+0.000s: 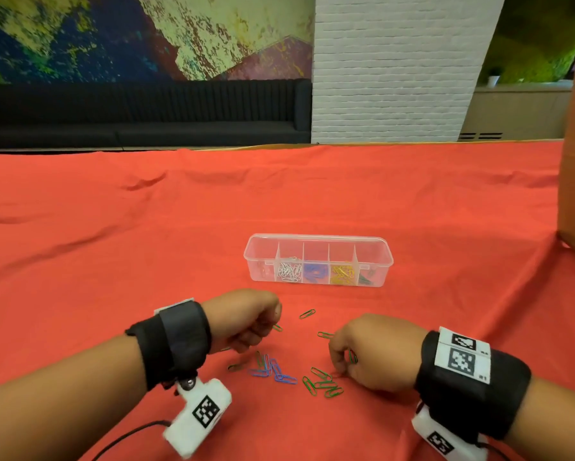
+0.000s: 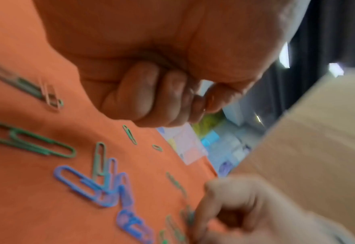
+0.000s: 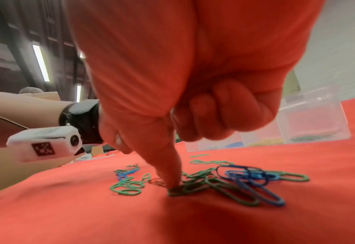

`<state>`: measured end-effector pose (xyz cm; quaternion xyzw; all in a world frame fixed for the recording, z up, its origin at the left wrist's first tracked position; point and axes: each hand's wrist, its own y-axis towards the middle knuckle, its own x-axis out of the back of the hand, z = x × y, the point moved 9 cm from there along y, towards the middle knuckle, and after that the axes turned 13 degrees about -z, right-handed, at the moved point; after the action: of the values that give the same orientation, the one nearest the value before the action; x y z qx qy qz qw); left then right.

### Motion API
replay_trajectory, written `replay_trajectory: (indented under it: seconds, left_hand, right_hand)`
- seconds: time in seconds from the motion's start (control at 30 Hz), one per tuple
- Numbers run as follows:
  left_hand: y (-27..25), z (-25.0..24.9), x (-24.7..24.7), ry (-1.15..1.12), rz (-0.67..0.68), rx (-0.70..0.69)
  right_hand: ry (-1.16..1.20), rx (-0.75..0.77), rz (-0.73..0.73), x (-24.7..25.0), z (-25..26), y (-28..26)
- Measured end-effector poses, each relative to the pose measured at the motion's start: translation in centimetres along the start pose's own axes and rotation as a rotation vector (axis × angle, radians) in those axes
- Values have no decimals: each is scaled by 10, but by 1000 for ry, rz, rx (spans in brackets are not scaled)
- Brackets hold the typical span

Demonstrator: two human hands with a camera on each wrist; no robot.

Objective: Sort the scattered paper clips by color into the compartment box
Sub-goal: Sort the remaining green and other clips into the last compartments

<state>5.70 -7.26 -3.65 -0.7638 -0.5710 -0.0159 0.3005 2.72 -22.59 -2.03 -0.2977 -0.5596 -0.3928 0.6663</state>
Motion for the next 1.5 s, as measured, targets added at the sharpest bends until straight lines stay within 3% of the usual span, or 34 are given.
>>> replay_trajectory:
  seconds: [0.1,0.33,0.4,0.47,0.53,0.6,0.73,0.93,1.27,1.5]
  left_hand:
    - [7,-1,8,-349,51,75]
    - [39,-10,44,-721,-151,94]
    - [45,-15,53,-794,-174,81]
    - [52,-20,62,-876,-190,80]
    - [58,-26,68,-956,-188,95]
    - [65,-33,74,-998,-179,102]
    - [75,-42,87,-1000,-188,77]
    - [89,-47,97,-1029,-165,80]
    - [96,-51,90,-917,-182,94]
    - [85,-73,76,-885,-116,95]
  right_hand:
    - [27,31,18,-3,2,0]
    - [122,0,85,-1,1,8]
    - [317,-98,114,2,-9,15]
    - [678,-297,103,6,-29,20]
    - [1082,-515,52,9,-50,26]
    - [1321,-628,-26,13,-66,35]
    - [1534,-689,-145,23,-84,64]
    - [1895,-720,-76,27,-78,106]
    - [1686,-821,-60,18,-35,180]
    - [1625,-794,142,13,4,203]
